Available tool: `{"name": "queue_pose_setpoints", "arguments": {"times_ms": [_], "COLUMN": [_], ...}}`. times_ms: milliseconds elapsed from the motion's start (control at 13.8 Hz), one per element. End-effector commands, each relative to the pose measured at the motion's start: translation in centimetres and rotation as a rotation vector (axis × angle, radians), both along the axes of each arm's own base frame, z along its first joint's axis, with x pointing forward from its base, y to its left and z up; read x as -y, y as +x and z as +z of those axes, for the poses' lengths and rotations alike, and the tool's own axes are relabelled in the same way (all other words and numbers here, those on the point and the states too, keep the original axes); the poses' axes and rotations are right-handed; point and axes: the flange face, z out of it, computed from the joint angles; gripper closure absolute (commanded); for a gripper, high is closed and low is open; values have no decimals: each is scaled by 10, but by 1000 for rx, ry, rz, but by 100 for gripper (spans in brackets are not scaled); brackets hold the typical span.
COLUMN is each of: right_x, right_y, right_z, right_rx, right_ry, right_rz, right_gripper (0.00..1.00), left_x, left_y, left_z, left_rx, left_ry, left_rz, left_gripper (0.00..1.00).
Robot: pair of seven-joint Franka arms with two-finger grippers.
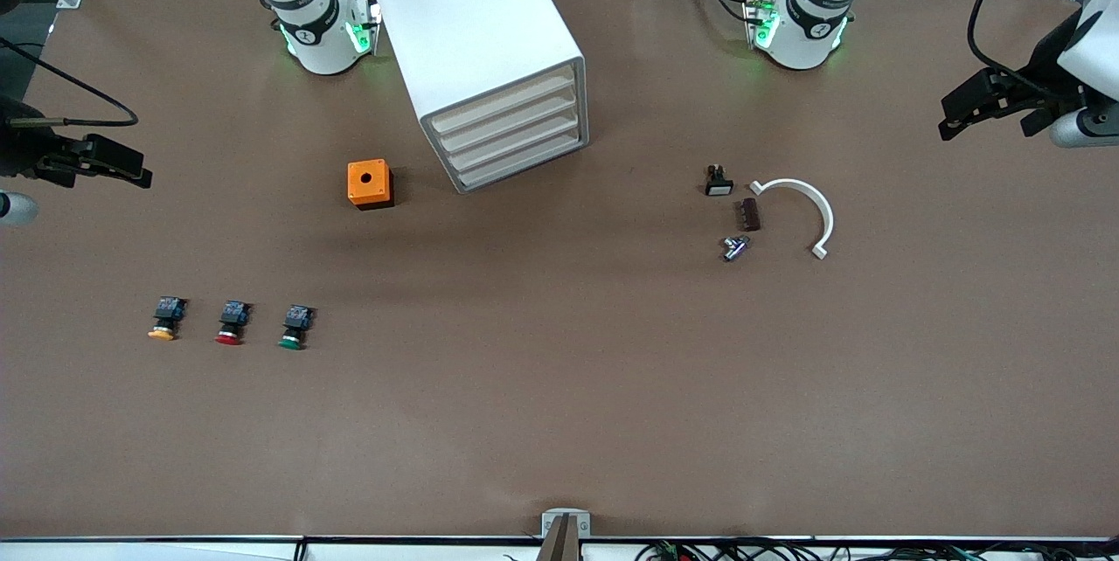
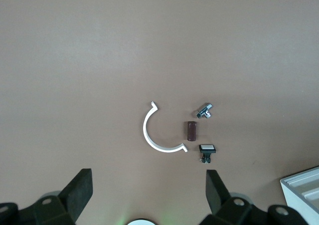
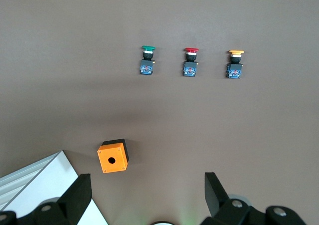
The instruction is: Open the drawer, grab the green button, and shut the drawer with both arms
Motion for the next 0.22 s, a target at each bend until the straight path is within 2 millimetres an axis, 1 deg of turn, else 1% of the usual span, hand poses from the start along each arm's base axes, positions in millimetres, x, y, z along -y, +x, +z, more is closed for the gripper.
{"name": "queue_pose_setpoints", "arguments": {"times_ms": [0,145], "right_x": [0,0], "right_y": [-1,-1], "right_z": [4,4], "right_rx": [9,9], "right_ry": [-4,-4], "right_rz": [10,9], "right_gripper": [0,0], "left_x": [0,-2], "left_y": [4,4], "left_z": [4,1], "left_rx": [0,-8], "left_ry": [23,23], "left_rz": [-13,-9], "left_gripper": [0,0]}}
